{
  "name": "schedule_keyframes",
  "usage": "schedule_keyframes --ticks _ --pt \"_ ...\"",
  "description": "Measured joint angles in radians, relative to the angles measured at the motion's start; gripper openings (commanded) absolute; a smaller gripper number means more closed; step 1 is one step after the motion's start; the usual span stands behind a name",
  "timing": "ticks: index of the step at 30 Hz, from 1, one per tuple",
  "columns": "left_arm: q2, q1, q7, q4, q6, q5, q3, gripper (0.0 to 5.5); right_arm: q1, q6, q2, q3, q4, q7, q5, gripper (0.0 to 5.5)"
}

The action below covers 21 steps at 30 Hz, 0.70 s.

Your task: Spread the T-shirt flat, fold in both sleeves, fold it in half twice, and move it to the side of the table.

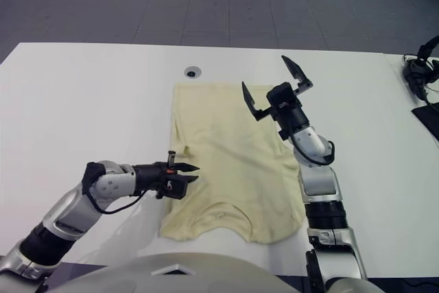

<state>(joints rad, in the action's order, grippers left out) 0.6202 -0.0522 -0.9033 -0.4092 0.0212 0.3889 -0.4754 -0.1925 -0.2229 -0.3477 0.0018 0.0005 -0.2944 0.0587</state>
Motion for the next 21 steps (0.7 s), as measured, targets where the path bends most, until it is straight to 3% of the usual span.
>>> schedule_keyframes --ticks 7,15,18,21 --pt "-0.062 -0.004 0.034 -0.016 -0.033 -0.064 0.013 2.99 0.0 0.0 -0.001 0.0 0.0 -0.001 0.0 5.4" --pt "-0.148 -0.026 0.221 0.01 -0.134 -0.171 0.231 4.32 -0.007 0.004 -0.015 -0.022 0.01 -0.012 -0.017 5.4" --pt "-0.188 -0.027 0.311 0.021 -0.156 -0.197 0.307 4.82 -0.014 0.061 -0.059 -0.074 -0.001 -0.065 -0.089 5.4" --pt "-0.257 -0.03 0.403 0.016 -0.182 -0.25 0.379 5.3 0.01 0.149 -0.197 -0.12 -0.032 -0.226 -0.173 5.4"
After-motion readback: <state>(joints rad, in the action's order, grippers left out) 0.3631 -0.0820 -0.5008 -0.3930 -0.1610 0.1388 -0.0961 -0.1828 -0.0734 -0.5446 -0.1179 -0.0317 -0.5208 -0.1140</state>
